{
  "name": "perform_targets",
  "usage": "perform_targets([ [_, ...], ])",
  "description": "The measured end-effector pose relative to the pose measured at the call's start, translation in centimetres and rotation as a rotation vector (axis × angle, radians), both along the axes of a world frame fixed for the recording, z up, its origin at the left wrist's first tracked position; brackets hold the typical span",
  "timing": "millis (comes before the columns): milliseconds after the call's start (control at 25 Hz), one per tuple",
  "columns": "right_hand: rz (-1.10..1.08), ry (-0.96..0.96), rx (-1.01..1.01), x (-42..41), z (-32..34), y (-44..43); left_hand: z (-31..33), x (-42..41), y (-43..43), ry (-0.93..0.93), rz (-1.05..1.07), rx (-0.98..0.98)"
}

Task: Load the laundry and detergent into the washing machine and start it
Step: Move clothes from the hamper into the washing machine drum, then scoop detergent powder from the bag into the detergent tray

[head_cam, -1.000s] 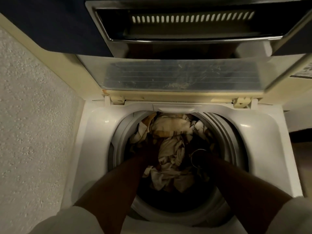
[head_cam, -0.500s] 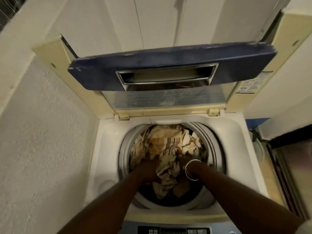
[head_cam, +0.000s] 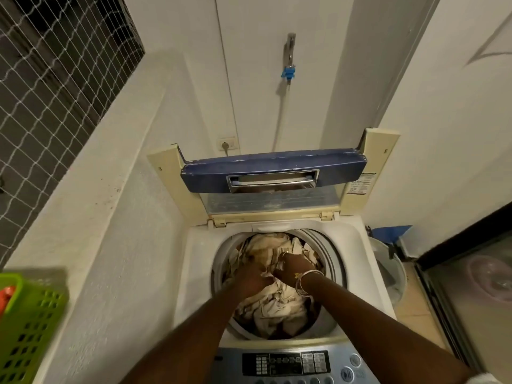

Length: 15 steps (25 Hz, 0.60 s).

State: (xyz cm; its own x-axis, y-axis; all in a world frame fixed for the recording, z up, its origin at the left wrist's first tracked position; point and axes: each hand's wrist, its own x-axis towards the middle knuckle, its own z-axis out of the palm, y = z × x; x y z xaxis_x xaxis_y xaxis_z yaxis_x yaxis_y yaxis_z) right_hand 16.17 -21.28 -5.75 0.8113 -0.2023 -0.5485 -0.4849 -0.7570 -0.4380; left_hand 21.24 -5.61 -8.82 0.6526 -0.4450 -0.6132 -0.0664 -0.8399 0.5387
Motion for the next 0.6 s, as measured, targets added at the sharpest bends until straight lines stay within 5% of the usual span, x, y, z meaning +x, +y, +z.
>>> perform_targets([
  [360,-0.396,-0.054,0.146,-0.4,2.2,0.0,2.1,0.7,1.6,0.188,0.356,-0.23],
  [480,-0.757,-0.074,0.421,1.1,-7.1,-2.0,1.7,1.1,1.3,0.434,0.758,-0.363],
  [600,-1.069,-0.146,0.729,2.2,-8.4,-1.7,1.1,1.9,-0.2,0.527,0.945,-0.554],
])
